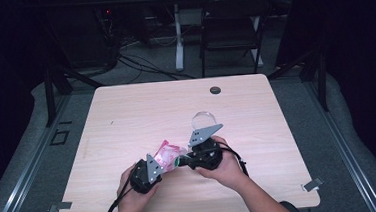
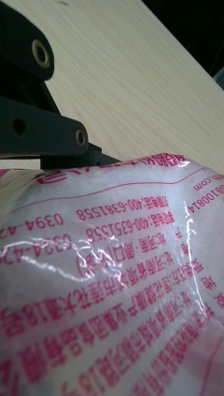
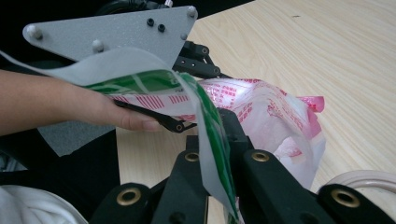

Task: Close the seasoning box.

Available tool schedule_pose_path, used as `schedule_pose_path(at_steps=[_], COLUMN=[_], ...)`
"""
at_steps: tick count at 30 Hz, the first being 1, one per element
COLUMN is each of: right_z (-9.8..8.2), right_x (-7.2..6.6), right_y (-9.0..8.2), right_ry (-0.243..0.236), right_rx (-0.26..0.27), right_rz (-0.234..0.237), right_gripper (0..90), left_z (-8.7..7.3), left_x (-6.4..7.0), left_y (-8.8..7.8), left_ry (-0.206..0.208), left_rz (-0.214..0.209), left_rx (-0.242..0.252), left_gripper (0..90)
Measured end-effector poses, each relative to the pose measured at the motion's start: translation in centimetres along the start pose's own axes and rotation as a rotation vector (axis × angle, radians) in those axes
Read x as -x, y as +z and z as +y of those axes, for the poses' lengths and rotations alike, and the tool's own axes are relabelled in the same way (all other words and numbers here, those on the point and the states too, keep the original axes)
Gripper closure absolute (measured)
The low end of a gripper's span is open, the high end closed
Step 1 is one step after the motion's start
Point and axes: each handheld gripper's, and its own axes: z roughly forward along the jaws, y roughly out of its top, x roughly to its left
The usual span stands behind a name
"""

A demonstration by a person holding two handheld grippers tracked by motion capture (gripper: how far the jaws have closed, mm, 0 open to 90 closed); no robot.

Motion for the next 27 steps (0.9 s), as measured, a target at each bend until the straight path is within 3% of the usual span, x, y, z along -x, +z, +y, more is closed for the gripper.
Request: schedule_pose_path(at_steps=[11,16,27], right_z=[-0.1,0.0,0.2], right_x=[0.5,0.7,0.9], right_y=[-0.5,-0.9,-1.6], right_ry=[0.054,0.075,0.083], right_rx=[0.031,0.052,0.073], right_rz=[0.018,0.026,0.000], right_gripper=[90.0,90.0,90.0], left_z=[0.6,1.3,2.4], left_x=[0.0,-0.2,-0.6], left_y=[-0.3,-0.6,-0.8], left_ry=[0.037,0.078,0.124], left_rz=[0.045,0.086,0.118], left_rx=[0.011,0.021,0.006], left_gripper=[61.1,61.2,61.2])
